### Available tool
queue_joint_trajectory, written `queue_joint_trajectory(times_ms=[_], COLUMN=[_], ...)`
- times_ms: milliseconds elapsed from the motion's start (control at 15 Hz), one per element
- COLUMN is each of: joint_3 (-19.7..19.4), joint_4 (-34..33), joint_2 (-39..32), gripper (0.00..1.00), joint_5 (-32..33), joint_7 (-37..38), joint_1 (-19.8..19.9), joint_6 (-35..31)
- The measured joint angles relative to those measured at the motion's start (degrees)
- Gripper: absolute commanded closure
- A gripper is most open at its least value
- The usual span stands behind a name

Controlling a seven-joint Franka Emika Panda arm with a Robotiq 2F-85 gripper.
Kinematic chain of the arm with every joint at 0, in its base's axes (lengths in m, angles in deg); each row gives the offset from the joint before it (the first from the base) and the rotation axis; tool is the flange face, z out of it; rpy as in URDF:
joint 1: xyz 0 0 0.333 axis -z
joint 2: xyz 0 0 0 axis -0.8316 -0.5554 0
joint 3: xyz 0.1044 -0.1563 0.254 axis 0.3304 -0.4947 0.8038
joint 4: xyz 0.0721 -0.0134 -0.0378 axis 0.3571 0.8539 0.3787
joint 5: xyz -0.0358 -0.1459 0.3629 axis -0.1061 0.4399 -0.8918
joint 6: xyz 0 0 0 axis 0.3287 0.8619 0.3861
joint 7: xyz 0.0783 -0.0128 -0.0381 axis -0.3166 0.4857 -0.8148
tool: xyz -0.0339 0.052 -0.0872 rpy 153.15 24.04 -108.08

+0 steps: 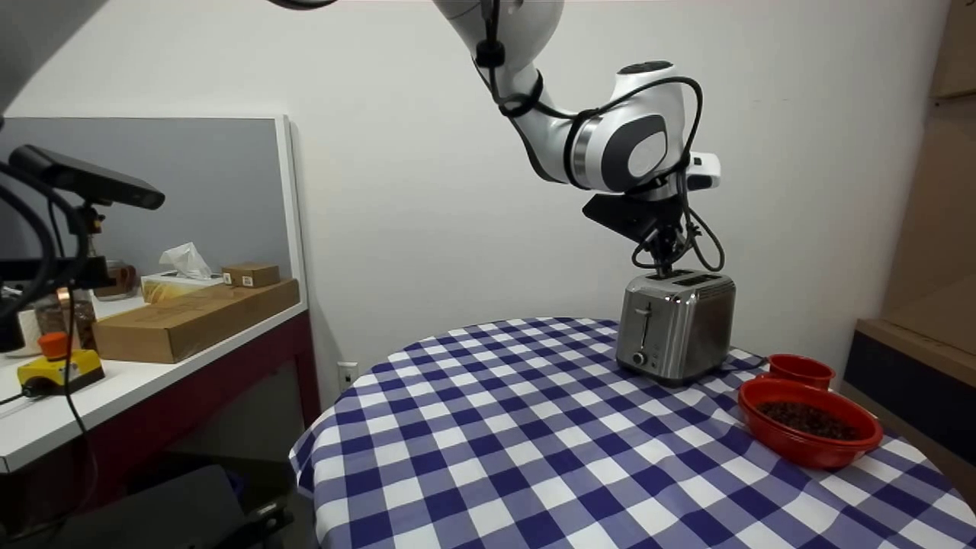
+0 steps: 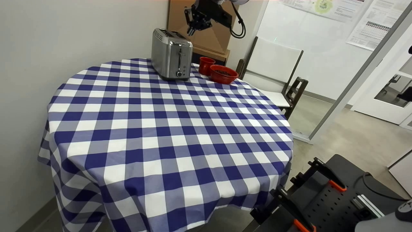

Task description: Push down the lever on the toaster

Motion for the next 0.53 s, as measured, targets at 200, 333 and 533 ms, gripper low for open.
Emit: queue_joint_trajectory(times_ms=[200,333,533], joint_3=[0.0,0.0,0.0], joint_4=[-1.6,-2.6,-3.9], joint_2=[-1.8,-3.0,-4.6], gripper=[1.0,1.0,1.0], joint_5=[0.0,0.0,-0.1], joint_7=[2.3,3.7,5.9], joint_1=[0.0,0.0,-0.1], joint_6=[0.3,0.7,1.8])
